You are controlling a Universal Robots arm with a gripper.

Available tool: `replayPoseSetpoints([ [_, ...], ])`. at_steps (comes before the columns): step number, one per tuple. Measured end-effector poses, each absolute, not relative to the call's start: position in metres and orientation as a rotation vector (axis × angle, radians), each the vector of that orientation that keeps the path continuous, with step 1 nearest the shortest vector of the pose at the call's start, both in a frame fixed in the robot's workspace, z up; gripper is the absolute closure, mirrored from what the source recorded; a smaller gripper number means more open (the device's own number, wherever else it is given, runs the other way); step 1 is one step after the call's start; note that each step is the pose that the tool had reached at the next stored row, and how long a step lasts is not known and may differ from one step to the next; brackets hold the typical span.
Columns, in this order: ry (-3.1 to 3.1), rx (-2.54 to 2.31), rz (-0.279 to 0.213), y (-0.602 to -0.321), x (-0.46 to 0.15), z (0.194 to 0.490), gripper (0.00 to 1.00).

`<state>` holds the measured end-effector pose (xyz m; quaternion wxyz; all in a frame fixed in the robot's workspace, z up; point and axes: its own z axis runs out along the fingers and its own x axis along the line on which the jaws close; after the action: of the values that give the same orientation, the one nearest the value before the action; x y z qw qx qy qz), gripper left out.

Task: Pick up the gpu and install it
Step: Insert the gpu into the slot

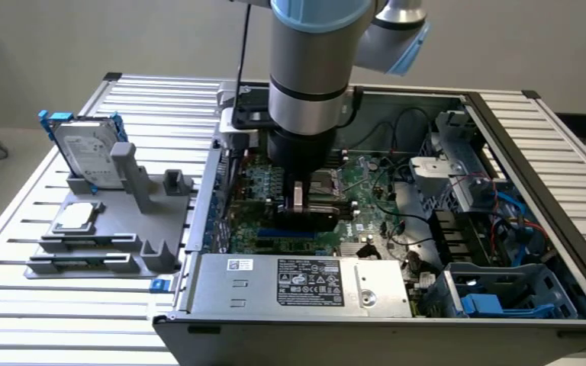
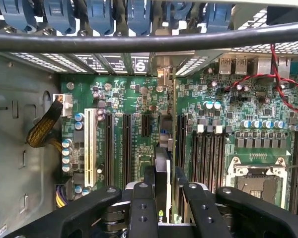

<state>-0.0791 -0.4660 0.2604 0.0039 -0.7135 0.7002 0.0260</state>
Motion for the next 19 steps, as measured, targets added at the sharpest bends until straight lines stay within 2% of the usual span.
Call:
replayPoseSetpoints([
  [19, 2.189, -2.243, 0.08, -0.4665, -0.0806, 0.2585, 0.74],
])
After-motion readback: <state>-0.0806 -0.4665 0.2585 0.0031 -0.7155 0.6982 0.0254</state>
